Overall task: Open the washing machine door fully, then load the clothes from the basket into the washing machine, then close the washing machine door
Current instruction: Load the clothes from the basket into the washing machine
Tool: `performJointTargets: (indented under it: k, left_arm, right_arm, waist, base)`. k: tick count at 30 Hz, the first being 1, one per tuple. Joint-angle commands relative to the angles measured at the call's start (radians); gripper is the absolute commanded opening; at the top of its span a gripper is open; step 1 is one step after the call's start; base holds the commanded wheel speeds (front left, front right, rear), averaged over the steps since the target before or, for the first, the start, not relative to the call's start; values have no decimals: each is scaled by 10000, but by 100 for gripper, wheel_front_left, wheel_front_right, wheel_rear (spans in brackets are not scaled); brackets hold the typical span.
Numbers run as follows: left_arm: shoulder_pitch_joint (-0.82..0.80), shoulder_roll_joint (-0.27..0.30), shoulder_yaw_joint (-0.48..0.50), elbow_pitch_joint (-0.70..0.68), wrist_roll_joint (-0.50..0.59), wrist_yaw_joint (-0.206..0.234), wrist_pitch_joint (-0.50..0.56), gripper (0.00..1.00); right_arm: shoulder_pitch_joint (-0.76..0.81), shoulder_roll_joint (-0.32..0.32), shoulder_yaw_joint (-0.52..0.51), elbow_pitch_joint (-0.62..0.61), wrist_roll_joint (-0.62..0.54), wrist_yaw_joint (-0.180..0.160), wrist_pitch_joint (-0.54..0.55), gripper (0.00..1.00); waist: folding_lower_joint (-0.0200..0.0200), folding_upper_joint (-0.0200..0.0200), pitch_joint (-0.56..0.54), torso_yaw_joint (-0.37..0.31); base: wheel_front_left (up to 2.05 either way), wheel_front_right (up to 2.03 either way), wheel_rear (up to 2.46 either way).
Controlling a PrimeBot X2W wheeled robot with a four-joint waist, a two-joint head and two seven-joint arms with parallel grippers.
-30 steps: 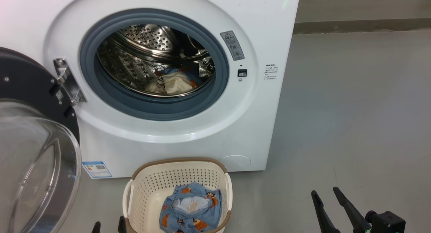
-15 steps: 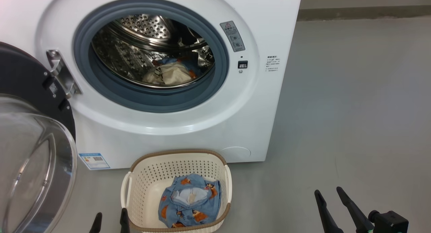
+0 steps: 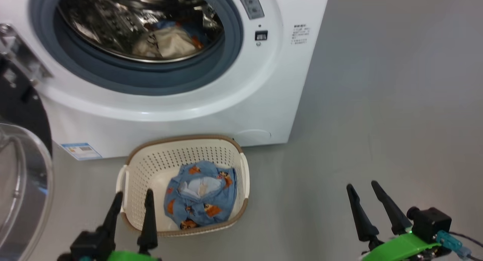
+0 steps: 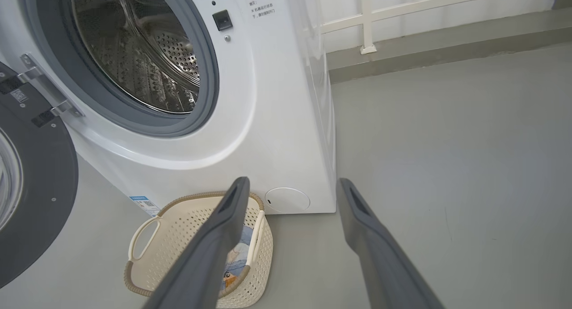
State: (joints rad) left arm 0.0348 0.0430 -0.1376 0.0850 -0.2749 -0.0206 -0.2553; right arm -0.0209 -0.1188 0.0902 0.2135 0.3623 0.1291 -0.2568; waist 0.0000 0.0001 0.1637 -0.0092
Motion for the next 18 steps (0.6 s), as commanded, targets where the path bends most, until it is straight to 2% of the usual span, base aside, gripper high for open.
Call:
performJointTargets:
  k: [1, 4, 11, 18]
  left_arm:
    - [-560, 72, 277, -135, 117, 38, -65, 100]
    - [-1280, 72, 233, 303, 424, -2, -65, 100]
    - [-3283, 179, 238, 2301, 526, -97, -10, 100]
    - [-4545, 551, 648, 3927, 339, 170, 657, 100]
  right_arm:
    - [-405, -2, 315, -204, 29, 16, -49, 100]
    - [-847, 83, 455, -220, 76, 16, -49, 100]
    - [-1959, 321, 867, -322, 226, 16, -49, 100]
    - [-2548, 525, 1040, -337, 373, 16, -49, 100]
  waist:
    - [0, -1, 1070, -551]
    - [0, -1, 1775, -821]
    - [0, -1, 3598, -1635]
    - [0, -1, 4579, -2259]
  base:
    - [0, 0, 0]
    - [0, 0, 0]
    - [0, 0, 0]
    - [0, 0, 0]
